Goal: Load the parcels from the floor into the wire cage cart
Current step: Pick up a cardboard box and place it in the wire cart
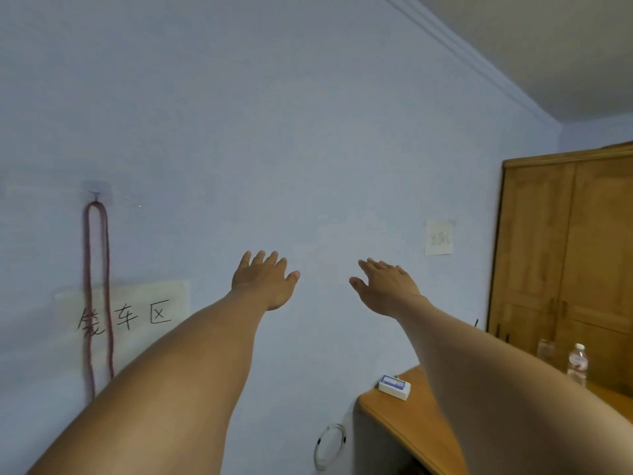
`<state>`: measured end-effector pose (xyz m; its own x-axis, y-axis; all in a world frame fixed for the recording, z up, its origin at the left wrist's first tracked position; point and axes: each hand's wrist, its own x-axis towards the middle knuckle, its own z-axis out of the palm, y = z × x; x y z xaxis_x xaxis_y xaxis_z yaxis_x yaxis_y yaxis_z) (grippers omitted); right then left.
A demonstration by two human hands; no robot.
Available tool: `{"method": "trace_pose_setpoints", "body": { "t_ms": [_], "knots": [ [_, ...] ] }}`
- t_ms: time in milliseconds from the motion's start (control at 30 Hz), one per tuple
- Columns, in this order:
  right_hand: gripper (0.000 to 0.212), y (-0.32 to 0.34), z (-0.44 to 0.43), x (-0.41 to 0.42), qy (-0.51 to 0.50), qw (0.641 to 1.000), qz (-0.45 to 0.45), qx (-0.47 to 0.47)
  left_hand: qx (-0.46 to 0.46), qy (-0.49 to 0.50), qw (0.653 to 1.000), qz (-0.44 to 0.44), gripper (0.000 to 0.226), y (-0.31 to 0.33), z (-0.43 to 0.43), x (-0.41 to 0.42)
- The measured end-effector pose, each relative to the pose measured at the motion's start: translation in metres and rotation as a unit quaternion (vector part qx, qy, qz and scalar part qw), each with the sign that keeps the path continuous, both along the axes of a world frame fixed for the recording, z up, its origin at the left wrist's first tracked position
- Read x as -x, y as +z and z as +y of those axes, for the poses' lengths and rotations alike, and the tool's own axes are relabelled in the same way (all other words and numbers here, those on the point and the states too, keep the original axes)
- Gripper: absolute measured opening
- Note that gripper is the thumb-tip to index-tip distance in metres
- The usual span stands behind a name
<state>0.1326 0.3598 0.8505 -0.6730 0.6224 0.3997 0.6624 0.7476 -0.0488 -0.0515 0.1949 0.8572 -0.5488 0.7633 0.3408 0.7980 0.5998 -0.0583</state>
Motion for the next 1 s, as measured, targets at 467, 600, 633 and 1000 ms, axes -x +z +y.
{"method": "trace_pose_setpoints", "body": {
  "t_ms": [467, 600, 633, 1000],
  "knots": [
    [0.064, -0.063, 0.139, 0.112, 0.052, 0.998, -0.018, 0.032, 0.025, 0.027, 0.997, -0.063, 0.067, -0.092, 0.141, 0.098],
    [0.065, -0.117, 0.171, 0.152, 0.079, 0.991, -0.072, 0.082, 0.043, 0.071, 0.991, -0.109, 0.067, -0.148, 0.154, 0.132],
    [0.065, -0.133, 0.18, 0.162, 0.086, 0.988, -0.089, 0.094, 0.048, 0.081, 0.988, -0.12, 0.067, -0.164, 0.157, 0.139],
    [0.066, -0.416, 0.238, 0.252, 0.151, 0.92, -0.2, 0.3, 0.025, 0.281, 0.897, -0.339, 0.067, -0.427, 0.174, 0.162]
  ]
}}
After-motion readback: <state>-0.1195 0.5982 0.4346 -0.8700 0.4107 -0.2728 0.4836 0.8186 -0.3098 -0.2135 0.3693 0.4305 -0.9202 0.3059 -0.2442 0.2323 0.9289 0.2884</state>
